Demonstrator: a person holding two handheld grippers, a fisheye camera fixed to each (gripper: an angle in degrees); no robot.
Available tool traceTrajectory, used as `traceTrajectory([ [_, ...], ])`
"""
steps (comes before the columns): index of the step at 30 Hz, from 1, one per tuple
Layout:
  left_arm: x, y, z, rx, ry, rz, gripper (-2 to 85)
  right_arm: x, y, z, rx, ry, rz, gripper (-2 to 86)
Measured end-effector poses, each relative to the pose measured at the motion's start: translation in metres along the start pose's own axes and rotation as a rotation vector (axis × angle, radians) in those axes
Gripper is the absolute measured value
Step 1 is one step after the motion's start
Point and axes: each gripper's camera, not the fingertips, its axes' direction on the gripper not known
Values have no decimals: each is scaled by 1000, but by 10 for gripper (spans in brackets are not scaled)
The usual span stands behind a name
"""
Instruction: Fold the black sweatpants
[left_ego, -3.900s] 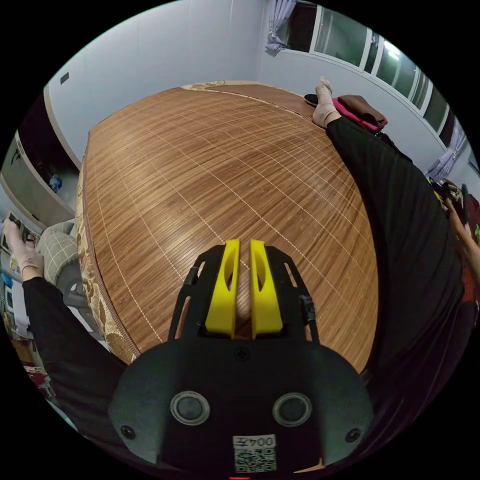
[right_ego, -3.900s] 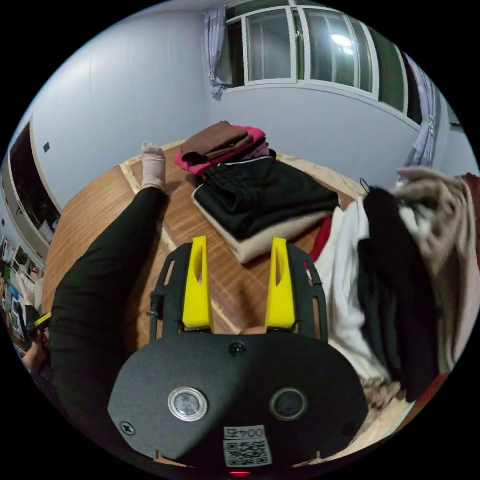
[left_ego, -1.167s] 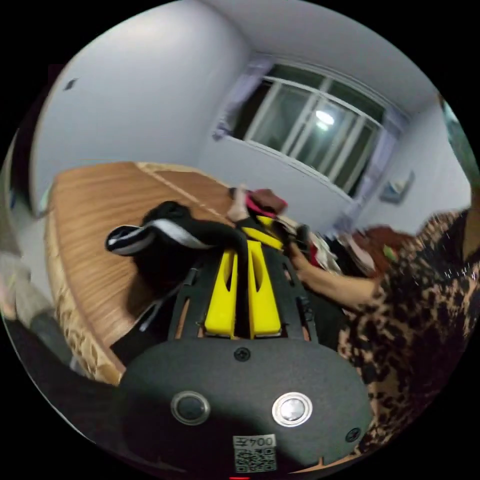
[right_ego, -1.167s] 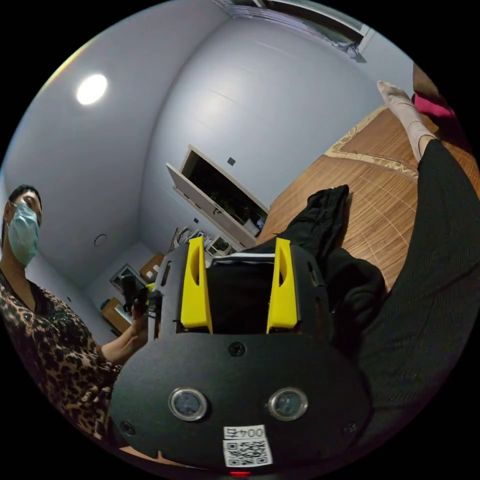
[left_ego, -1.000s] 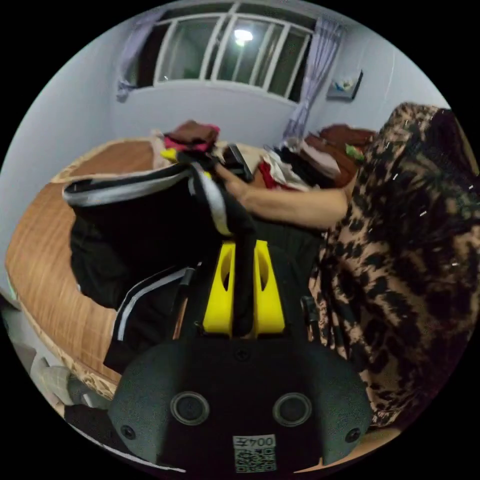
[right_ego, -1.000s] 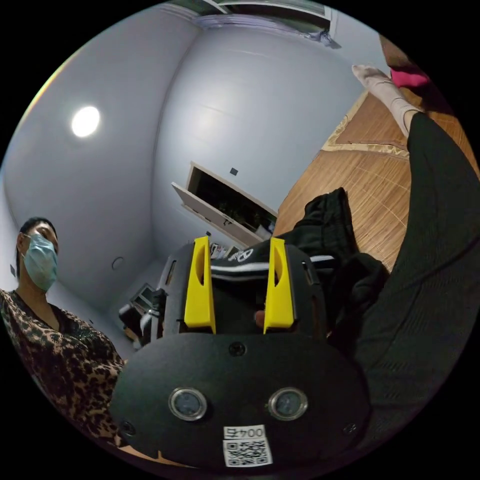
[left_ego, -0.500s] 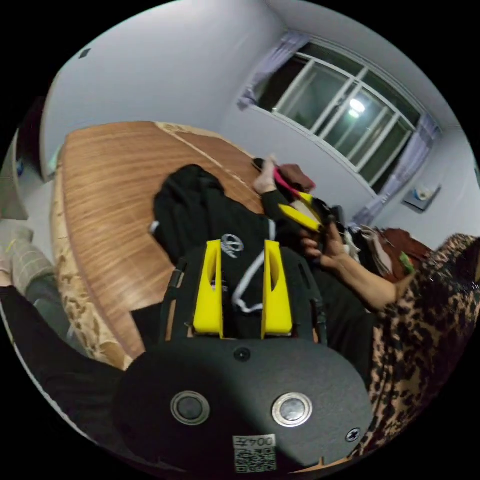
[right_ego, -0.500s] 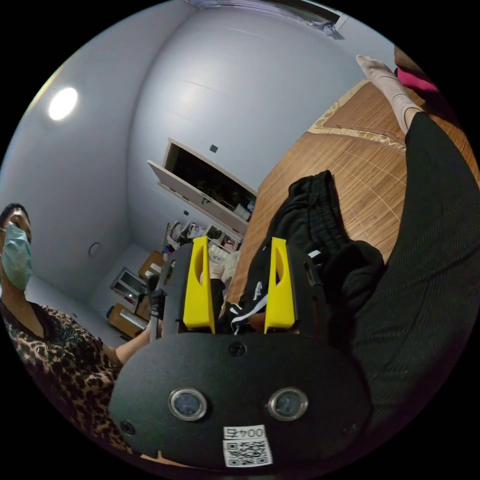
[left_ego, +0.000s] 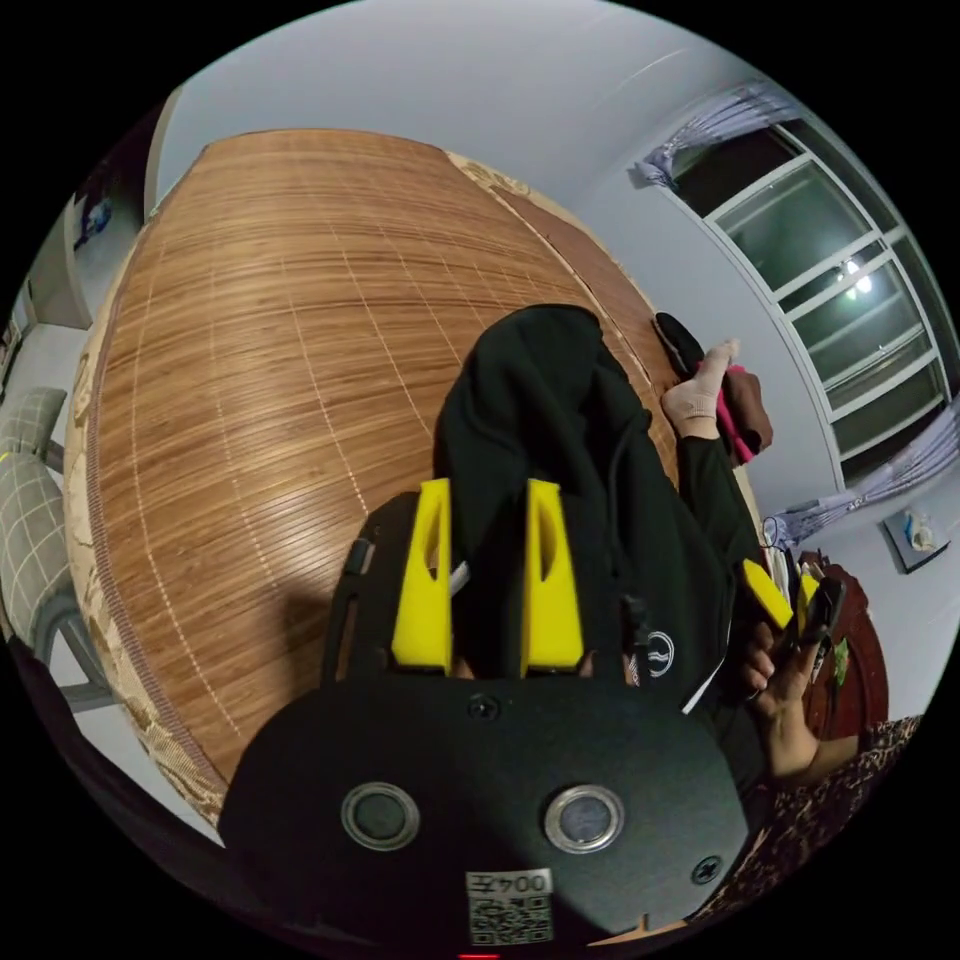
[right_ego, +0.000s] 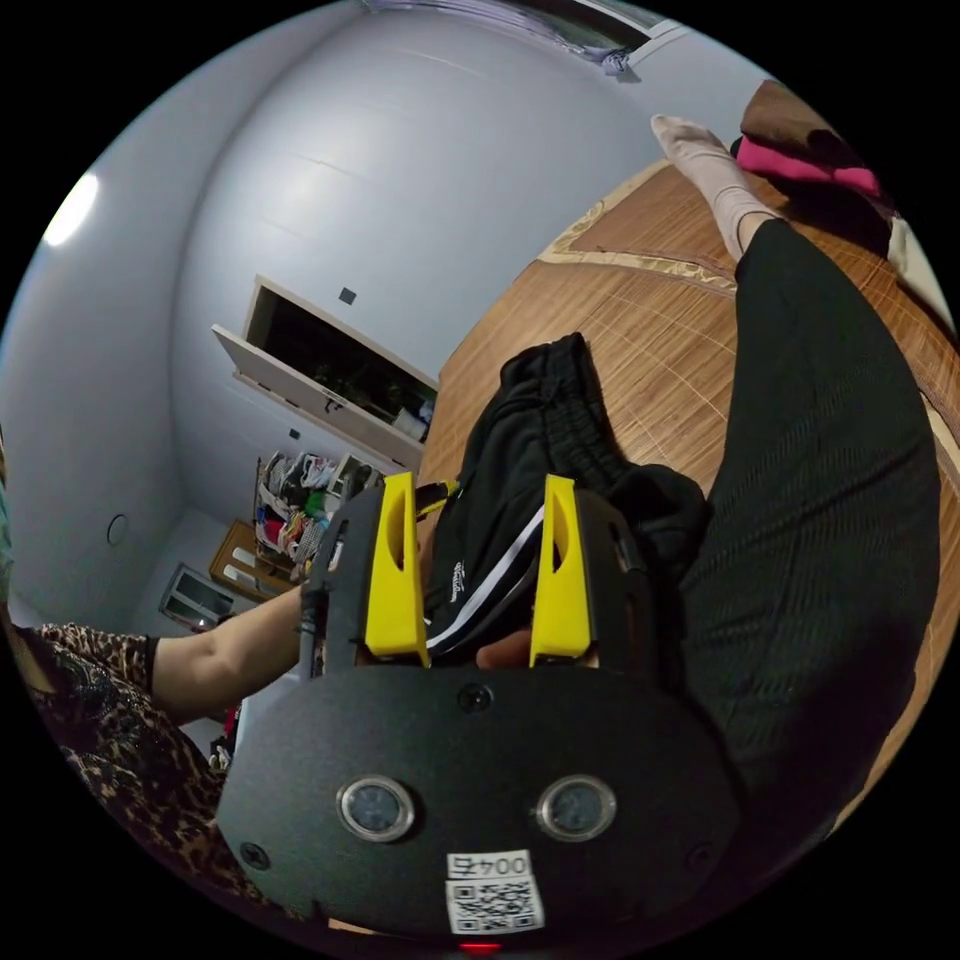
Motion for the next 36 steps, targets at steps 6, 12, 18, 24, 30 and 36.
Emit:
traceTrajectory([
  [6,55,-12,-49,128,-24,130,27,16,-12,12,-22,-5,-5,168],
  [12,76,70,-186,78,-56,194,26,28,-19,18,-59,-38,-5,159],
  [18,28,159,-204,-72,-281,63,35,30,-28,40,-161,-16,-22,163],
  [24,22,105,-222,162,-210,108,92,37,-36,57,-227,-5,-10,166],
  [30,-11,-30,-173,84,-131,99,132,52,-50,91,-321,-27,50,182],
  [36,-47,-132,-122,-23,-143,-7,145,61,-56,120,-407,-118,76,162],
])
